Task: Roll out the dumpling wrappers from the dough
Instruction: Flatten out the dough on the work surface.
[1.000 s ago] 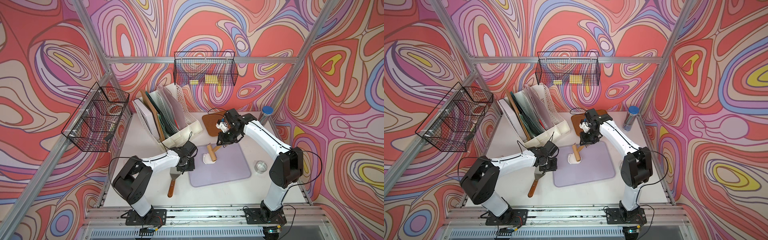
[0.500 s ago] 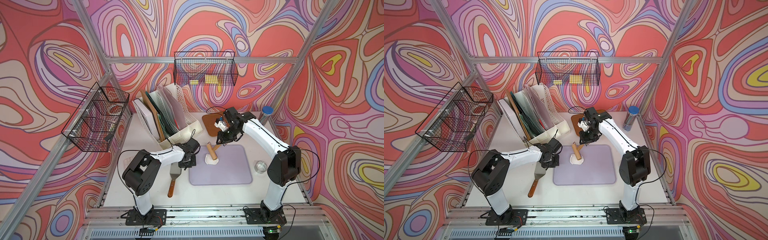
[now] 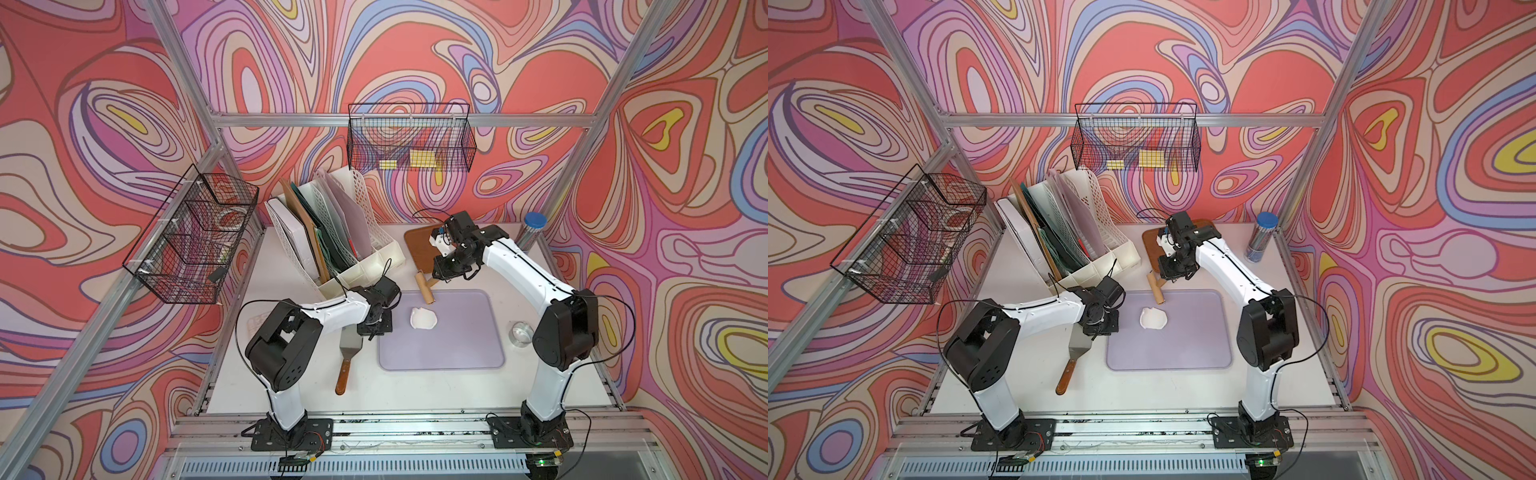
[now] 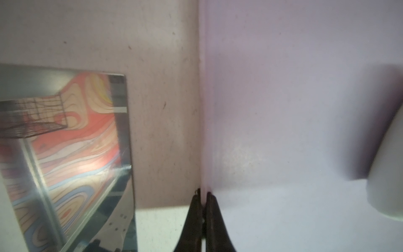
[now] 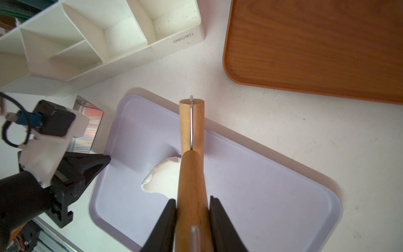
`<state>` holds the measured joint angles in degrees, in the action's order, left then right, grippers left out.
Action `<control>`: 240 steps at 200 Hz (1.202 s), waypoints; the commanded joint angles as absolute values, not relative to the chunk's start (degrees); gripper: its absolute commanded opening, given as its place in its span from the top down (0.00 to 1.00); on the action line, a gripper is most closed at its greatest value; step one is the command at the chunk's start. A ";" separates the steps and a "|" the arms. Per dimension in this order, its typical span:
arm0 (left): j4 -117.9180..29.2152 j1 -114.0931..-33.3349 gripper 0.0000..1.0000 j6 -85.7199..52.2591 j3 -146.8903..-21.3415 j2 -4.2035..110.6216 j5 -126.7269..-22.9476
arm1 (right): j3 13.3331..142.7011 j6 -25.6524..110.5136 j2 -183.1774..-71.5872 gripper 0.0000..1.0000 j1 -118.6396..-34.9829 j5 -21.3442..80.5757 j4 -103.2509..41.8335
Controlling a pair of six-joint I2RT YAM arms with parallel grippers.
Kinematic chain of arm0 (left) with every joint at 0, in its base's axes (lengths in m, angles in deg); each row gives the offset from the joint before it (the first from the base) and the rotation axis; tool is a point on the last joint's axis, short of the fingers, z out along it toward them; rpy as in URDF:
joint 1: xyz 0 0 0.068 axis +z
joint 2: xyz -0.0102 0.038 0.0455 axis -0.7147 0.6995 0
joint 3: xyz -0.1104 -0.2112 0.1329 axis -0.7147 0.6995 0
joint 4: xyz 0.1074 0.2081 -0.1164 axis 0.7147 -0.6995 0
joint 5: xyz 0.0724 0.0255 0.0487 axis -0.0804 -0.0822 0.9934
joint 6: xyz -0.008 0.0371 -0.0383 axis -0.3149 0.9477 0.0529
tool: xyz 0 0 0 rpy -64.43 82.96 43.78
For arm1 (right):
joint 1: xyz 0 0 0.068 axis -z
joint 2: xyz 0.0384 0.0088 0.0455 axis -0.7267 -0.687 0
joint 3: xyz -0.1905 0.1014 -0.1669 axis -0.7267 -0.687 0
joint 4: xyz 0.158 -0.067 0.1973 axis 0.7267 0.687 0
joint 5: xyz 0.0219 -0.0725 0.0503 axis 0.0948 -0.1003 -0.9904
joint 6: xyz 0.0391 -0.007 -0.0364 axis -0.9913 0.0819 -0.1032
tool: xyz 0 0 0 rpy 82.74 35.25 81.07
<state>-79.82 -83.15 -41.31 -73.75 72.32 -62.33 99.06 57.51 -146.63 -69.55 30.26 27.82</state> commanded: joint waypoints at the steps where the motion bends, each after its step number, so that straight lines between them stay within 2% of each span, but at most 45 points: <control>1: -81.53 -83.06 1.00 -41.08 -74.28 72.72 -60.41 | 96.54 57.58 -144.61 1.00 -69.55 31.13 23.93; 66: -81.05 -83.06 1.00 -41.61 -74.21 72.26 -60.67 | 90.81 51.91 -138.58 1.00 -69.49 30.01 34.39; 122: -80.38 -83.06 1.00 -41.70 -74.03 72.77 -61.65 | 91.38 47.42 -134.92 1.00 -69.55 28.48 40.15; 147: -80.62 -83.06 1.00 -41.35 -74.09 72.73 -61.47 | 91.99 47.52 -134.67 1.00 -69.46 33.59 42.14; 161: -80.62 -83.06 1.00 -41.18 -74.31 72.70 -61.56 | 92.25 47.64 -136.38 1.00 -69.37 32.69 44.21; 204: -80.52 -83.06 1.00 -41.15 -74.13 72.61 -61.89 | 84.17 45.99 -134.00 1.00 -69.37 19.94 33.88; 240: -80.14 -83.06 1.00 -41.06 -74.47 72.96 -62.58 | 82.12 44.39 -135.14 1.00 -69.37 17.82 30.27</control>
